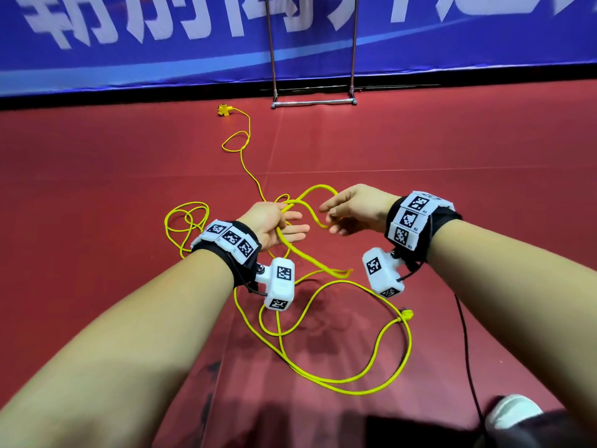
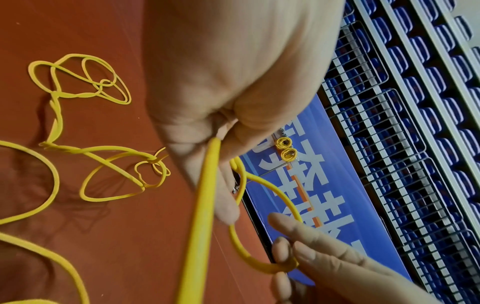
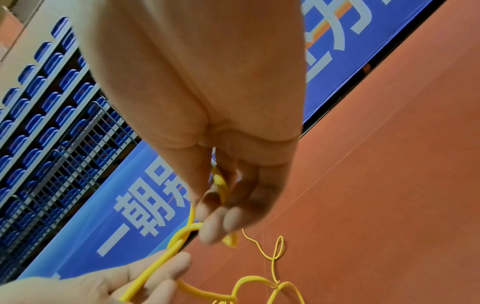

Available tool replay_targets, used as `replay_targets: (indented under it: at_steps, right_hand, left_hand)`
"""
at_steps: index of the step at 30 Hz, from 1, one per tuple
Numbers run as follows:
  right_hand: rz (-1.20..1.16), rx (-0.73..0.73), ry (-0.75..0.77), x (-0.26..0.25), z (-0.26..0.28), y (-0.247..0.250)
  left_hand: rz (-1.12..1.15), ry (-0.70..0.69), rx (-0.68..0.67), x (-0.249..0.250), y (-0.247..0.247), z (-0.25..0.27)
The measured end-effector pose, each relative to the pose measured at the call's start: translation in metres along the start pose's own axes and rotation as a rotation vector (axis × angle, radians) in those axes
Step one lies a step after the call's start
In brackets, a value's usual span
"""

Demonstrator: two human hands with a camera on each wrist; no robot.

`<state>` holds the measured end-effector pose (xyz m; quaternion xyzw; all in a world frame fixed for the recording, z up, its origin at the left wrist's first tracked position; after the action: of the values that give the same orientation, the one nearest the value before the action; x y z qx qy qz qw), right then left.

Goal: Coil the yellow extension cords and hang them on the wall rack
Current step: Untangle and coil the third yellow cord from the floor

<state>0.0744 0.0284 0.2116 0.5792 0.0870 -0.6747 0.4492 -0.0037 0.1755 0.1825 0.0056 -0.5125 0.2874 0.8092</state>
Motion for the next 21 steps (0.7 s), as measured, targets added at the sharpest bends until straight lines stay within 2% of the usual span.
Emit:
replay_targets:
  at_steps: [2, 4, 8, 10, 12, 14, 21]
  right_hand:
    - [-0.006, 0.127, -0.015, 0.003, -0.003, 0.017]
    - [-0.076, 0.185, -0.009, 0.002, -0.003, 0.025]
    - [-0.515, 0.152, 0.028, -0.014, -0.002, 0.024]
    - [-0.755, 0.153, 0.035, -0.022, -0.004, 0.023]
    - [-0.888, 0.203, 0.035, -0.024, -0.006, 0.026]
    - [-0.802, 0.293, 0.037, -0.022, -0.005, 0.030]
    - [0.055, 0.607, -0.100, 0.015, 0.005, 0.081]
  left_hand:
    - [-0.064, -0.026, 0.017, 0.003, -0.001, 0.002]
    - [-0.123, -0.036, 0.055, 0.003, -0.001, 0.002]
    - [-0.280, -0.034, 0.069, -0.002, -0.003, -0.001]
    - [-0.351, -0.016, 0.011, -0.008, -0.012, 0.001]
    - [-0.385, 0.000, -0.060, -0.012, -0.025, 0.003]
    - [-0.420, 0.007, -0.102, -0.014, -0.036, 0.006]
    - [-0.510, -0.009, -0.120, -0.011, -0.038, 0.009]
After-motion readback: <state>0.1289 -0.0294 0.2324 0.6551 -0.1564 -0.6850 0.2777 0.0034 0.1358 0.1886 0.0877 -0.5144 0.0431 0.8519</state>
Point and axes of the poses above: each hand's wrist, its own z-axis away from the middle knuckle, its own y-axis out of the back of the hand, x = y × z, the point moved 9 cm from there along -z, towards the middle knuckle, and after that the axes turned 11 degrees about z, right-handed, at the moved point
